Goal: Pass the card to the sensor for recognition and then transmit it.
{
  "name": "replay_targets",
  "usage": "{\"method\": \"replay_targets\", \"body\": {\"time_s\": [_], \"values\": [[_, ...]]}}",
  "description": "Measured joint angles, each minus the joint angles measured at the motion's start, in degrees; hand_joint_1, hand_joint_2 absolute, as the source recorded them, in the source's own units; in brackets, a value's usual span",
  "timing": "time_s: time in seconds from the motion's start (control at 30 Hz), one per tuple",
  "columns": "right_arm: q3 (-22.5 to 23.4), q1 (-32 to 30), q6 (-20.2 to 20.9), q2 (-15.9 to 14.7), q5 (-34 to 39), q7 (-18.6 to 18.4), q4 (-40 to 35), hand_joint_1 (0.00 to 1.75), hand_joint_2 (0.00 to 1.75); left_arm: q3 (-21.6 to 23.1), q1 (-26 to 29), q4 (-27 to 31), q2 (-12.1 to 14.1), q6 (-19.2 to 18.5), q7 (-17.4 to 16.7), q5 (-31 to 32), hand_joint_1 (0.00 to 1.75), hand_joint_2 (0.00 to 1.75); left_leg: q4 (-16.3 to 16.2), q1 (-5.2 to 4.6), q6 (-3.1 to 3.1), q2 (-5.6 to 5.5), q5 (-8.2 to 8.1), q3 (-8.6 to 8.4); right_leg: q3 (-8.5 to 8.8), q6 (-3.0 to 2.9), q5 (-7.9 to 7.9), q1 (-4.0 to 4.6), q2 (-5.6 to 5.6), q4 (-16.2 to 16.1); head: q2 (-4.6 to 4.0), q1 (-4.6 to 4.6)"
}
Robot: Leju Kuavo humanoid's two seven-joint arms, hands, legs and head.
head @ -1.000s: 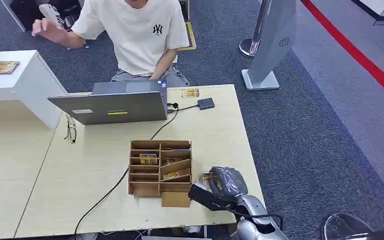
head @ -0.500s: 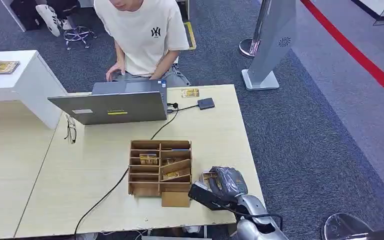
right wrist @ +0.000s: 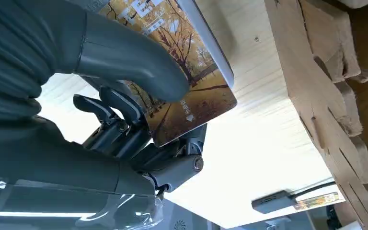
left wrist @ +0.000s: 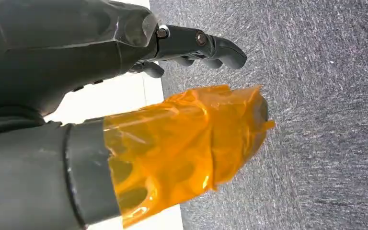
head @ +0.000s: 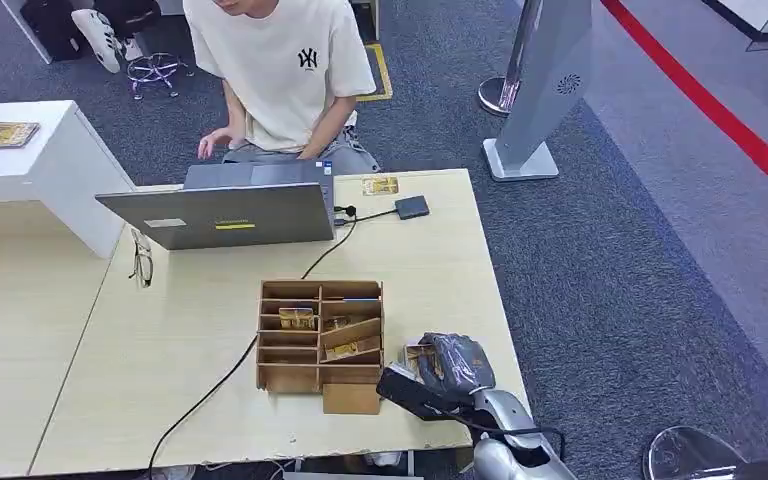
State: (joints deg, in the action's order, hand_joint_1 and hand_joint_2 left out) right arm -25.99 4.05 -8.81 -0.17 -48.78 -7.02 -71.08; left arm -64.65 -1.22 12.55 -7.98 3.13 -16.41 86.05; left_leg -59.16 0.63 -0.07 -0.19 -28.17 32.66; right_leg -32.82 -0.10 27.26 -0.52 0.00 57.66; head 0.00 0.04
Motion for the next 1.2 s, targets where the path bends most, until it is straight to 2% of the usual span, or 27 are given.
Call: {"method": "replay_targets", "body": {"time_s": [1.2], "values": [[0.04,0.31,0.28,0.15,-0.07,0.07,0.26,1.75,1.75,0.0,0.0,0.02,0.0,-0.07,-0.02,0.28,0.0,0.0,0.0,0.0,0.0,0.01,0.0,-0.02,0.01,0.0,0.0,0.0,0.01,0.0,0.0,0.0]]}}
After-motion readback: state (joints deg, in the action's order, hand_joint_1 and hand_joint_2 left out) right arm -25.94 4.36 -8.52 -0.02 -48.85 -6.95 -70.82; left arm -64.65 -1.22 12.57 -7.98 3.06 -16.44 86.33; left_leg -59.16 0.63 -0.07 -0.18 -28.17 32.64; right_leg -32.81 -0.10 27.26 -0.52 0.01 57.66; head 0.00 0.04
